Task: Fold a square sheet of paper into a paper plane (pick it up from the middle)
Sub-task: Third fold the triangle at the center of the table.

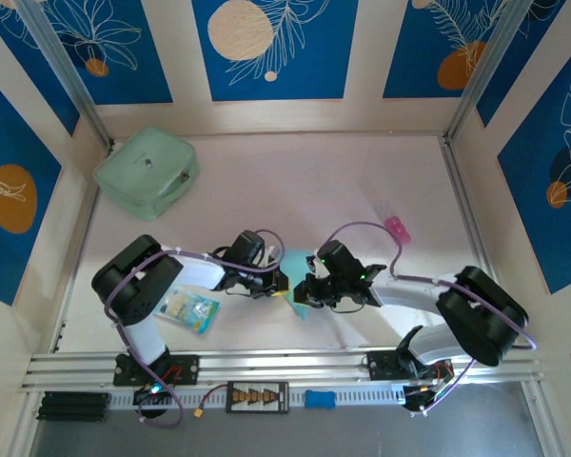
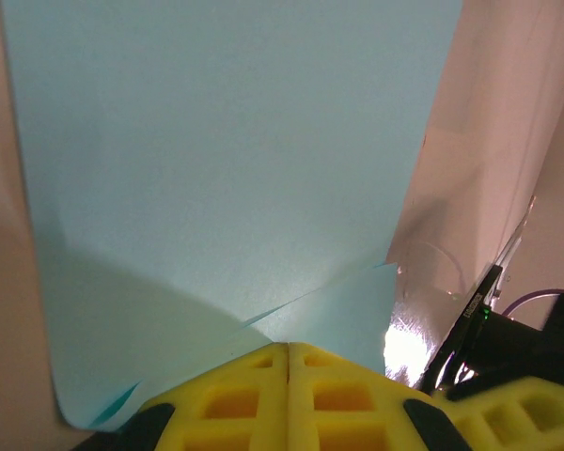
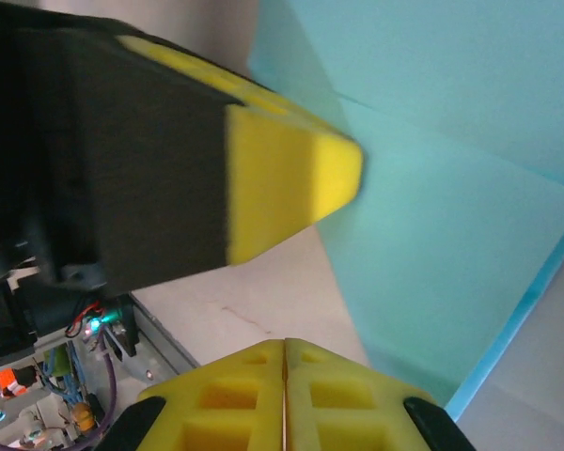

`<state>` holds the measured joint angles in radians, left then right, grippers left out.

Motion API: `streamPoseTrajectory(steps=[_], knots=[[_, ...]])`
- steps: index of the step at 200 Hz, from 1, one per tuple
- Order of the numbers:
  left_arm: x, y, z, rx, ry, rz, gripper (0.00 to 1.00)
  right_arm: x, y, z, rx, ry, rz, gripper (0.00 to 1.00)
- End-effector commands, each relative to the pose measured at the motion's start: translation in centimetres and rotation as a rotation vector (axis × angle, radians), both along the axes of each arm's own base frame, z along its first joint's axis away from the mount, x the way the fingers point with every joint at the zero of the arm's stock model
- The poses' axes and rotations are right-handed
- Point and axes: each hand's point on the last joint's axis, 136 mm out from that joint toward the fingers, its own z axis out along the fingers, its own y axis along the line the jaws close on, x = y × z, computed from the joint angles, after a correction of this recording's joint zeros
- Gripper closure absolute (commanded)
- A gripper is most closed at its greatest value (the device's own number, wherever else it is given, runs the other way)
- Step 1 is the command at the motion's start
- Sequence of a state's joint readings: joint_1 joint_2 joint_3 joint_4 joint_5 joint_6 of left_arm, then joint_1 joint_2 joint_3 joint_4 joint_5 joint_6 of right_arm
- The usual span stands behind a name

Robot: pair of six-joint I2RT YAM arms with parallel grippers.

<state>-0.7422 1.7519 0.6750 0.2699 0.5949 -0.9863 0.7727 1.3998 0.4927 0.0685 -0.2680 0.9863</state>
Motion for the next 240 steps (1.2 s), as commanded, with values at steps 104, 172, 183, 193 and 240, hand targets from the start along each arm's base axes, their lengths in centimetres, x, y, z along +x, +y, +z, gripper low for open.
streamPoseTrajectory(steps=[104,172,183,193,240], knots=[[-0.2,-0.1,2.2,-0.004,-0.093,-0.036,0.83,-3.7,-3.4,-5.3,-0.138,0.157,-0.030,0.93],[-3.0,-0.8,-0.9,0.062,0.019,-0.091,0.98,-3.2,-3.3,-5.4,-0.150,0.149,-0.048,0.97],[-3.1,-0.7,-1.6,0.075,0.032,-0.087,1.00,-3.4,-3.5,-5.5,-0.156,0.154,-0.045,0.97],[-3.1,-0.1,-2.2,0.114,0.039,-0.073,1.00,-3.5,-3.7,-5.7,-0.169,0.156,-0.047,0.97],[-1.5,2.5,-2.5,0.193,0.014,-0.004,1.00,-4.1,-4.9,-6.3,-0.233,0.164,-0.034,0.99]])
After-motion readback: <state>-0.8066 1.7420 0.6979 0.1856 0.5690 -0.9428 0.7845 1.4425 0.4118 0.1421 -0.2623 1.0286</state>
